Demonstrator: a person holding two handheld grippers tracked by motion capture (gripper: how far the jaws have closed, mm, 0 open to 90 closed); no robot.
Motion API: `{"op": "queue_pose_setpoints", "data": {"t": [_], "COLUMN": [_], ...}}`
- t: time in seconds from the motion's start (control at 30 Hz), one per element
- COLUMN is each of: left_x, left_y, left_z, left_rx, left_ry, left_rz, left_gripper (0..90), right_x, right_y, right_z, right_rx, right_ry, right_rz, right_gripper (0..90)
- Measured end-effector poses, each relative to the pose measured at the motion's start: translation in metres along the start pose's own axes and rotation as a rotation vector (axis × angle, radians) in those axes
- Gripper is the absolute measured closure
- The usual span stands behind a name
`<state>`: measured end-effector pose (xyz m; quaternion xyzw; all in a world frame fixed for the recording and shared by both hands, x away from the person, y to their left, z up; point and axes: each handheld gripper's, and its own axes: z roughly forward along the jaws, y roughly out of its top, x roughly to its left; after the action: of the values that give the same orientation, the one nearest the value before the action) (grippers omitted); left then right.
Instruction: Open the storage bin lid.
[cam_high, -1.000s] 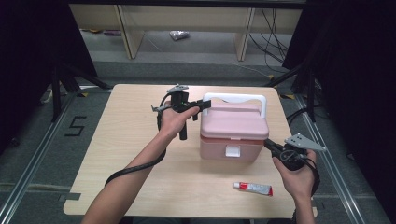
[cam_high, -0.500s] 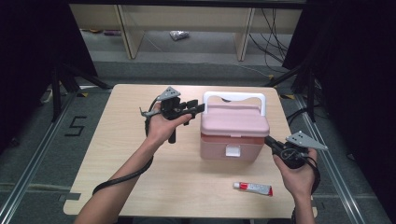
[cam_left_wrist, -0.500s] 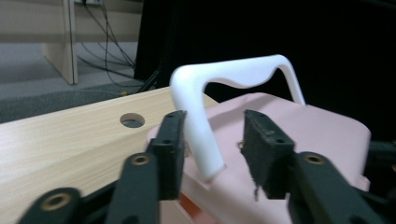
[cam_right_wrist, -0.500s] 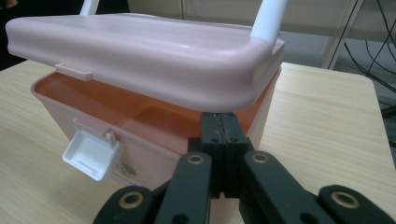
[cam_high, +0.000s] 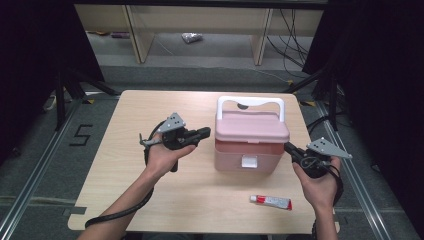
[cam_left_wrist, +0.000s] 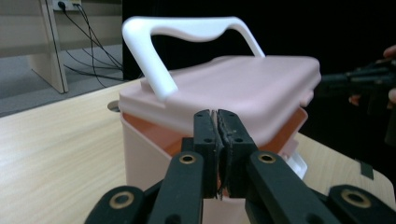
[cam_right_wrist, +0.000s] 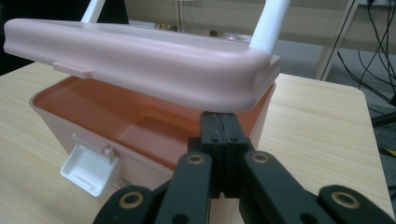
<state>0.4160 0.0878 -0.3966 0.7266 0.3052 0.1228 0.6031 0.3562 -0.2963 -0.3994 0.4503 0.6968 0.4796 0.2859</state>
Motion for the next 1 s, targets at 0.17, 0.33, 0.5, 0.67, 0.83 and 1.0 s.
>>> {"op": "queue_pose_setpoints", "data": {"t": [0.17,0.33,0.5,0.67,0.83,1.0], "left_x": [-0.009,-0.020,-0.025,-0.027,-0.028,-0.030], "left_y": [-0.011,-0.016,-0.016,-0.016,-0.014,-0.010], "left_z": [0.001,0.008,0.018,0.027,0.031,0.035], "left_rx": [0.012,0.017,0.021,0.018,0.004,-0.012], "left_ry": [-0.033,-0.057,-0.052,-0.048,-0.043,-0.038], "left_rz": [-0.006,0.040,0.065,0.060,0.057,0.063], "left_gripper": [88.1,88.5,89.3,89.4,89.4,89.4], "right_x": [0.001,0.000,0.005,0.003,0.004,0.003], "right_y": [0.004,0.008,0.009,0.010,0.010,0.009], "right_z": [0.000,0.003,0.004,0.006,0.005,0.006], "right_rx": [-0.007,-0.031,-0.013,-0.035,-0.026,-0.027], "right_ry": [-0.011,-0.015,-0.004,-0.014,-0.010,-0.004], "right_rz": [0.000,-0.043,-0.002,-0.042,-0.033,-0.037], "right_gripper": [90.0,90.0,90.0,90.0,90.0,90.0]}}
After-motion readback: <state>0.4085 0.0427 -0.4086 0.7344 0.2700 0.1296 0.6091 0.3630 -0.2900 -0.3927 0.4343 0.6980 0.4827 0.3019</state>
